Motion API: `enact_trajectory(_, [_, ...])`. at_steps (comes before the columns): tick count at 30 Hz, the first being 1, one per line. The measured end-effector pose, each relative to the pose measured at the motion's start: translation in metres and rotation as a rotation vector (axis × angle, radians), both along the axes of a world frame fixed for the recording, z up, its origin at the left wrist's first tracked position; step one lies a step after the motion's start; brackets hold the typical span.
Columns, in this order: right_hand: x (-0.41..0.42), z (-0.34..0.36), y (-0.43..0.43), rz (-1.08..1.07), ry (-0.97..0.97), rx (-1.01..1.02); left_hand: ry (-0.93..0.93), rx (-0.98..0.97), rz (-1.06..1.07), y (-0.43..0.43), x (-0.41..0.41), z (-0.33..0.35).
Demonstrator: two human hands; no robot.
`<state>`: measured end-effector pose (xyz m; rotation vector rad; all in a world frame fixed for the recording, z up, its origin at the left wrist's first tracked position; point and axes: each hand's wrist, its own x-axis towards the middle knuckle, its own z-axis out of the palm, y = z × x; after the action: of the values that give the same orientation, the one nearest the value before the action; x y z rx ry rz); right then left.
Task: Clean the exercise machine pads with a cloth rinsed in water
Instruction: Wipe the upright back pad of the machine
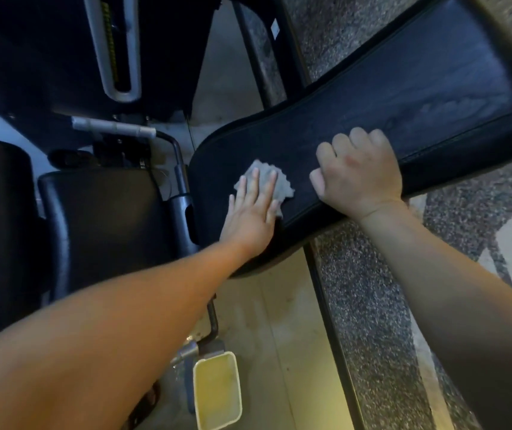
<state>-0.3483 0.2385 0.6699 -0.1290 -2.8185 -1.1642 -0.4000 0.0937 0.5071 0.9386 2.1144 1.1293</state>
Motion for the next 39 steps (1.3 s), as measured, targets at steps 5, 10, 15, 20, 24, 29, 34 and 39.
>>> enact_trajectory(5, [0.003, -0.002, 0.001, 0.008, 0.038, -0.015, -0.037, -0.105, 0.035, 0.039, -0.064, 0.021])
enact_trajectory(10, [0.001, 0.002, -0.007, -0.045, 0.049, -0.013, 0.028, 0.012, 0.02, 0.037, -0.061, 0.014])
enact_trajectory(15, [-0.003, 0.002, -0.009, -0.094, 0.051, -0.033, 0.064, 0.18, -0.084, 0.001, -0.019, -0.002])
enact_trajectory(20, [-0.009, 0.002, -0.01, -0.193, -0.01, -0.029, 0.03, 0.236, 0.024, 0.019, -0.021, 0.006])
enact_trajectory(24, [-0.013, 0.003, -0.01, -0.223, -0.037, -0.019, 0.106, 0.23, 0.077, 0.059, -0.06, 0.017])
enact_trajectory(29, [-0.012, 0.0, -0.01, -0.243, -0.054, 0.012, 0.126, 0.181, 0.058, 0.073, -0.102, 0.016])
enact_trajectory(34, [-0.012, -0.004, -0.005, -0.184, 0.002, 0.019, 0.214, 0.156, -0.012, 0.039, -0.067, -0.007])
enact_trajectory(39, [-0.011, -0.006, -0.003, -0.149, 0.031, 0.024, 0.282, 0.176, -0.136, 0.016, -0.039, -0.024])
